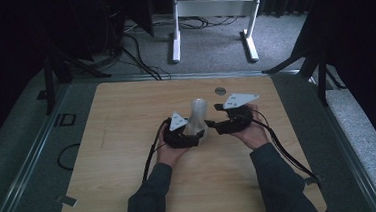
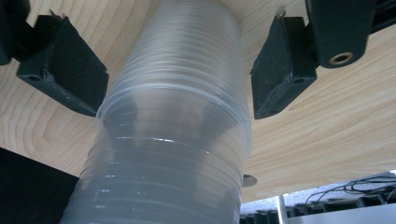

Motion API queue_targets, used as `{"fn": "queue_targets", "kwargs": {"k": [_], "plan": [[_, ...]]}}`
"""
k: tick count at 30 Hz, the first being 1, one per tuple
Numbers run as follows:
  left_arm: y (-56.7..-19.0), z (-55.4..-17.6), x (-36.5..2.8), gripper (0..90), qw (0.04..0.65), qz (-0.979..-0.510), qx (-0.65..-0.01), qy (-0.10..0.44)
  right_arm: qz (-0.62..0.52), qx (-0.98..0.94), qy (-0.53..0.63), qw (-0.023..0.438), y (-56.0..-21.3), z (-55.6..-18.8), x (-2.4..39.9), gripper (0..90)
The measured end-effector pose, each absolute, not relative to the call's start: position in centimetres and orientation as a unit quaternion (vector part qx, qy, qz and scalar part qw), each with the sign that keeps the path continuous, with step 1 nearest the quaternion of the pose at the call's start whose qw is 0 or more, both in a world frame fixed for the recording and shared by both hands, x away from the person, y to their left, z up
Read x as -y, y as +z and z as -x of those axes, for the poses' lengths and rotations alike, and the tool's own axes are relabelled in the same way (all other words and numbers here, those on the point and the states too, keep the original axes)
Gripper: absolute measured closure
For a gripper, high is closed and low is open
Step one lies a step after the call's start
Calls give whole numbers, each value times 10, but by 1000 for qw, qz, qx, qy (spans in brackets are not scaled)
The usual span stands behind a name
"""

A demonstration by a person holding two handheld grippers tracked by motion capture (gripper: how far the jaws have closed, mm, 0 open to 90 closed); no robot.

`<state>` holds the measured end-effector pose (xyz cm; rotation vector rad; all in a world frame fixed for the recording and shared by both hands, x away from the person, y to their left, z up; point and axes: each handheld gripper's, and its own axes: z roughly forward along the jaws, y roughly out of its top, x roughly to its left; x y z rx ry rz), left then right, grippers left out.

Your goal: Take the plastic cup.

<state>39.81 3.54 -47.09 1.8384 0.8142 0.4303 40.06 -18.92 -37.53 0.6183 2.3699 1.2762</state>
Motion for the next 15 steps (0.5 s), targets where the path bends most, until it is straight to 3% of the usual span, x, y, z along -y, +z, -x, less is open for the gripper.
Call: {"fn": "queue_targets", "kwargs": {"k": [15], "plan": [[-472,-398,-35,223,515,-766,-338,182,-216,-830,478,190,-361,-409,169,261]]}}
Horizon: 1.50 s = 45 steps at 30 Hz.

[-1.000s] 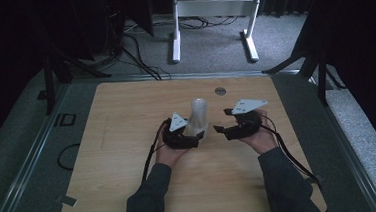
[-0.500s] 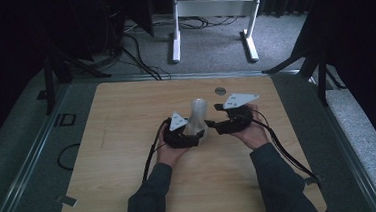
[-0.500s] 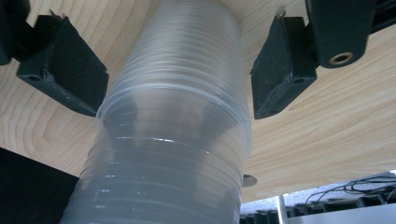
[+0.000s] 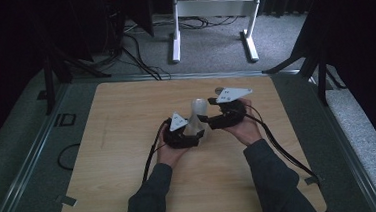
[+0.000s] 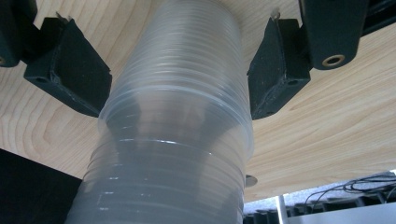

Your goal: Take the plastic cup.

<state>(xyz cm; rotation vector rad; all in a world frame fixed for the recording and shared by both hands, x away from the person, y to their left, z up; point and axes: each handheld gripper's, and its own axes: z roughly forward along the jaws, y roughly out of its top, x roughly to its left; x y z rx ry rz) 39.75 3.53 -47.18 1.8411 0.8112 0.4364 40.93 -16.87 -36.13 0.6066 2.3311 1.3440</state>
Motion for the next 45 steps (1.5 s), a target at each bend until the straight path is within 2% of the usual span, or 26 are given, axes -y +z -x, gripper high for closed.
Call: {"fn": "queue_targets", "kwargs": {"k": [22,30,45], "plan": [[-472,-397,-34,225,517,-764,-340,184,-233,-828,479,174,-367,-427,150,325],[-472,-397,-35,226,515,-765,-340,185,-231,-829,479,174,-367,-427,149,386],[-472,-397,-34,233,516,-764,-340,187,-225,-830,477,180,-364,-425,148,390]]}}
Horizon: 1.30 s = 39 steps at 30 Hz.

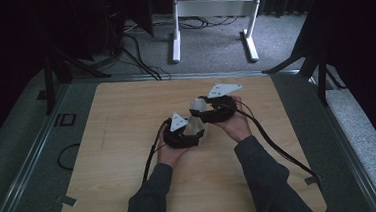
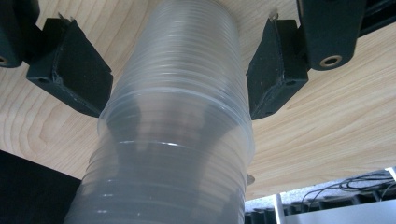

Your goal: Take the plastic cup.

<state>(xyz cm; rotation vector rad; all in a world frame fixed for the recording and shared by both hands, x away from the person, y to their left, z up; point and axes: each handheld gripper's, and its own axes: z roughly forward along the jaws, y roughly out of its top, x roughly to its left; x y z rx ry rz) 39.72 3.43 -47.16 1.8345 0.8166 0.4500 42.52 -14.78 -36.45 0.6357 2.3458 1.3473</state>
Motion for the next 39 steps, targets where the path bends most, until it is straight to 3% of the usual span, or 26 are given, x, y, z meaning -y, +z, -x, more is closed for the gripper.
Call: {"fn": "queue_targets", "kwargs": {"k": [39], "plan": [[-471,-397,-36,236,516,-763,-339,190,-225,-820,493,182,-354,-424,151,400]]}}
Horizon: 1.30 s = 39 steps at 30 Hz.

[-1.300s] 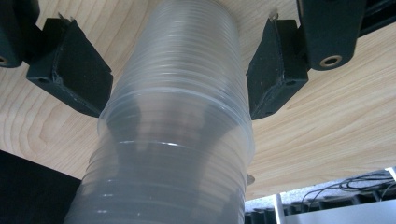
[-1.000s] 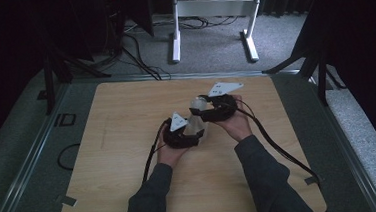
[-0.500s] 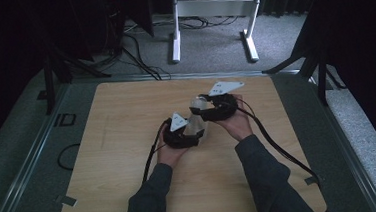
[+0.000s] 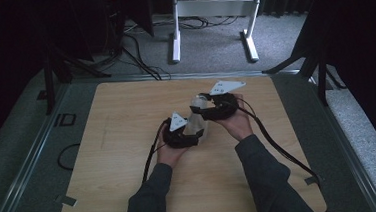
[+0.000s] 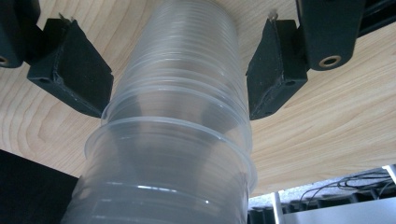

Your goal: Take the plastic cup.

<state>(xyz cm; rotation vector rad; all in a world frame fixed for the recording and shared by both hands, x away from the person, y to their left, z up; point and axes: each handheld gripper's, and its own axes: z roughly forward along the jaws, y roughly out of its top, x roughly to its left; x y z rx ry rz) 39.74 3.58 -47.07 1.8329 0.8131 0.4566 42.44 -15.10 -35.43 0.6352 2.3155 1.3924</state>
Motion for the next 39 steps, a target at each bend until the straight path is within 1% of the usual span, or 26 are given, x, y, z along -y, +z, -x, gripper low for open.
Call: {"fn": "queue_targets", "kwargs": {"k": [21,24,26,30,39], "plan": [[-470,-396,-36,241,520,-761,-337,193,-224,-819,497,180,-351,-424,153,402],[-469,-395,-37,235,525,-757,-336,196,-223,-820,496,178,-352,-424,153,402],[-467,-394,-37,207,526,-754,-337,203,-224,-821,495,178,-352,-425,153,402],[-465,-394,-38,190,532,-750,-334,206,-223,-822,493,175,-354,-425,151,402],[-467,-397,-36,221,525,-756,-332,204,-223,-822,495,171,-354,-425,151,402]]}}
